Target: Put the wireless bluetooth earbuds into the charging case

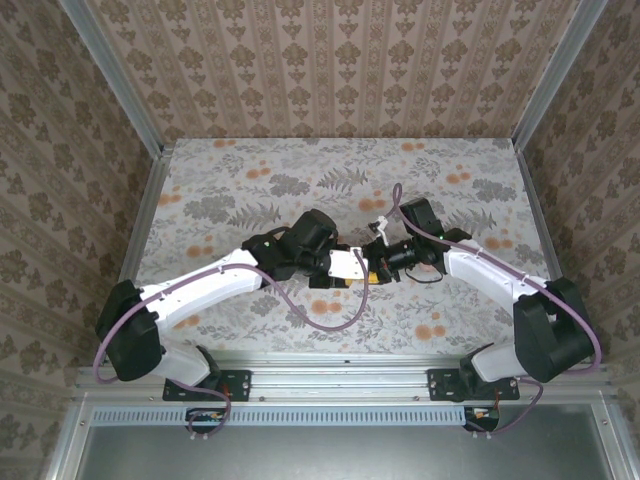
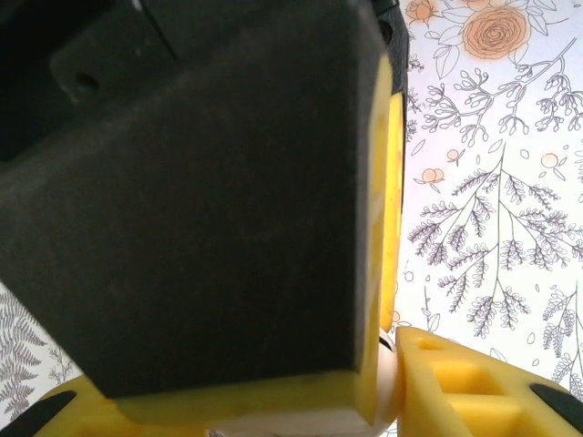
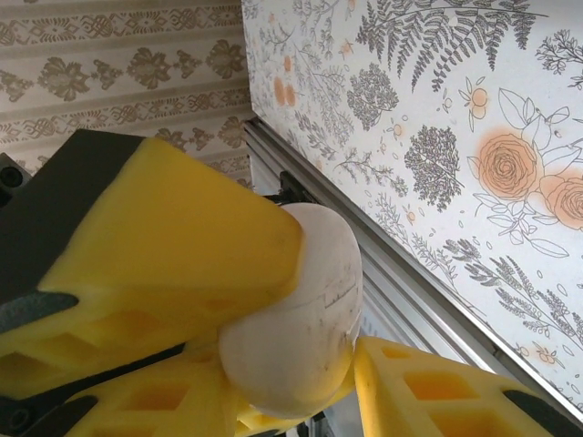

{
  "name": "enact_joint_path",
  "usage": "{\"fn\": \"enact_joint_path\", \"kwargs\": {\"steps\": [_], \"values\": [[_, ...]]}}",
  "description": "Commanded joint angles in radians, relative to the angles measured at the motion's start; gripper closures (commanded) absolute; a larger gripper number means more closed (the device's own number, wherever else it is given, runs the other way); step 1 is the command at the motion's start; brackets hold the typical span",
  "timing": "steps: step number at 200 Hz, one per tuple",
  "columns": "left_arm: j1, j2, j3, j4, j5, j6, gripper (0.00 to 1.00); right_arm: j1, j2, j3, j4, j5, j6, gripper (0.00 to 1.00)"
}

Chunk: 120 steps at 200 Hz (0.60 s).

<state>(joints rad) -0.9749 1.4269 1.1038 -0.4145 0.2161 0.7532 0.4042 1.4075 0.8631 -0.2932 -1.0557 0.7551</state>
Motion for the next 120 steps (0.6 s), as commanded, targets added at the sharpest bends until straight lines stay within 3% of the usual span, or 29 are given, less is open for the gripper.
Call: {"fn": "enact_joint_path", "kwargs": {"steps": [1, 30, 48, 59, 68, 76, 120], "values": [[-0.012, -0.039, 0.013, 0.043, 0.047, -0.023, 0.72, 0.006, 0.015, 0.025, 0.002, 0.005, -0.031, 0.65], [-0.013, -0.039, 0.012, 0.049, 0.055, -0.036, 0.71, 0.005, 0.003, 0.027, 0.008, 0.011, -0.054, 0.76], [-0.012, -0.040, 0.005, 0.059, 0.047, -0.050, 0.64, 0.005, -0.009, 0.027, 0.009, 0.027, -0.082, 0.80], [-0.006, -0.040, 0.004, 0.062, 0.051, -0.073, 0.48, 0.003, -0.048, 0.021, 0.013, 0.045, -0.103, 0.80], [0.005, -0.039, 0.009, 0.070, 0.056, -0.111, 0.24, 0.000, -0.068, 0.010, 0.028, 0.065, -0.119, 0.81], [0.020, -0.042, 0.009, 0.079, 0.075, -0.144, 0.14, -0.006, -0.087, -0.003, 0.054, 0.084, -0.131, 0.81], [0.116, -0.120, -0.043, 0.157, 0.215, -0.263, 0.12, -0.034, -0.182, -0.058, 0.147, 0.185, -0.295, 0.81]]}}
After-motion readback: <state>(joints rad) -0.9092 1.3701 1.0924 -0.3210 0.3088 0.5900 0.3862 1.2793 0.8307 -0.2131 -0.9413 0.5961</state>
